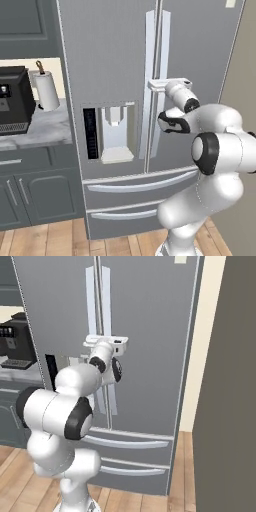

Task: Take the cake and donut from the fridge and place them on the empty tray on the dining counter.

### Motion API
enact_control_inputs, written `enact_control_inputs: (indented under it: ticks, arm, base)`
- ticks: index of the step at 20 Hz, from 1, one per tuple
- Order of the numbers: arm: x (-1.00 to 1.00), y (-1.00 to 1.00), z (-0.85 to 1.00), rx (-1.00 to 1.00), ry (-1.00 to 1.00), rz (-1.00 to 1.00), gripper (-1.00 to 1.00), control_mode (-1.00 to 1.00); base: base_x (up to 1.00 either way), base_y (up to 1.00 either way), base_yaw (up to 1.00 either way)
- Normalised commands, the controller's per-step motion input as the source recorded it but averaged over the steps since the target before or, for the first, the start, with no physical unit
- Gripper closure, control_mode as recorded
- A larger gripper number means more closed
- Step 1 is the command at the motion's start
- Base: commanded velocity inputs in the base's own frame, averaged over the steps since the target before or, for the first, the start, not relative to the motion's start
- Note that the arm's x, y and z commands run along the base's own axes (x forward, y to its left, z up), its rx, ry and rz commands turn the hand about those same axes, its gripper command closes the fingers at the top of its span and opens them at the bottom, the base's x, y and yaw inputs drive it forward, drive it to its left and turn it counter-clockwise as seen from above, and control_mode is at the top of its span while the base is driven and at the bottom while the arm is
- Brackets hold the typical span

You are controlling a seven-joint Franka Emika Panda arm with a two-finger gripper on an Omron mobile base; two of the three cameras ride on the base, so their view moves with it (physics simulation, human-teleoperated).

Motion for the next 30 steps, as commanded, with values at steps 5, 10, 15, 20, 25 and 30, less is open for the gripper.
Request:
enact_control_inputs:
  ticks: [5, 10, 15, 20, 25, 30]
  arm:
    - [-0.78, 0.00, 0.53, 0.00, 0.47, 0.00, 1.00, -1.00]
    - [-0.74, -0.01, 0.39, 0.00, 0.48, 0.00, 1.00, -1.00]
    - [-0.51, -0.38, 0.07, 0.00, 0.47, 0.00, 1.00, -1.00]
    - [-0.76, -0.68, 0.00, 0.00, 0.35, 0.02, 1.00, -1.00]
    - [-1.00, -0.95, 0.00, 0.01, 0.07, 0.06, 1.00, -1.00]
    - [-0.99, -1.00, 0.00, 0.05, -0.02, 0.08, 1.00, -1.00]
  base:
    - [0.00, 0.00, 0.00]
    - [0.00, 0.00, 0.00]
    - [0.00, 0.00, 0.00]
    - [0.00, 0.00, 0.00]
    - [0.00, 0.00, 0.00]
    - [0.00, 0.00, 0.00]
